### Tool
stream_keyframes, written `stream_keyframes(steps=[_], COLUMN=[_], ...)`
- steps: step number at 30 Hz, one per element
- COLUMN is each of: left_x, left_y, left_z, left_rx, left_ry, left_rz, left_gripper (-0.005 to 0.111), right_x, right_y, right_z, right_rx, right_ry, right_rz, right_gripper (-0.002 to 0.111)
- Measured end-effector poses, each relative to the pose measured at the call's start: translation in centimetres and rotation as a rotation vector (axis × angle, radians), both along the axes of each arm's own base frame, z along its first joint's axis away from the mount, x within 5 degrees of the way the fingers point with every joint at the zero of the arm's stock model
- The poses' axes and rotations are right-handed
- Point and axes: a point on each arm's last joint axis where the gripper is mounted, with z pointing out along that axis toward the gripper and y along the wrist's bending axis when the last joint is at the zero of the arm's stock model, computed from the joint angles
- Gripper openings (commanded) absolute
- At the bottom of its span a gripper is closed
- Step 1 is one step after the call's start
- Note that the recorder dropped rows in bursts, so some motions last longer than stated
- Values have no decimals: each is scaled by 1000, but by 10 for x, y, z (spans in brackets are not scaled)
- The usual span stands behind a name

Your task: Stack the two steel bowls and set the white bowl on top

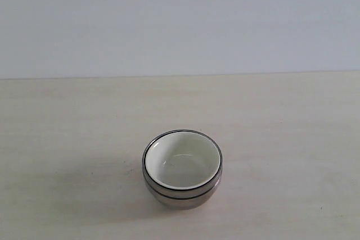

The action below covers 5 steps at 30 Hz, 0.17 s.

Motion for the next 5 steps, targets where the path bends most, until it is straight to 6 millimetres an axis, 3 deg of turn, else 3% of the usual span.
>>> stream_keyframes(steps=[5], left_x=[0], left_y=[0], left_z=[0], left_rx=[0], left_ry=[0], left_rz=[0], left_gripper=[4], right_x=[0], right_y=[0], right_z=[0], right_rx=[0], right_ry=[0], right_rz=[0], right_gripper=[0])
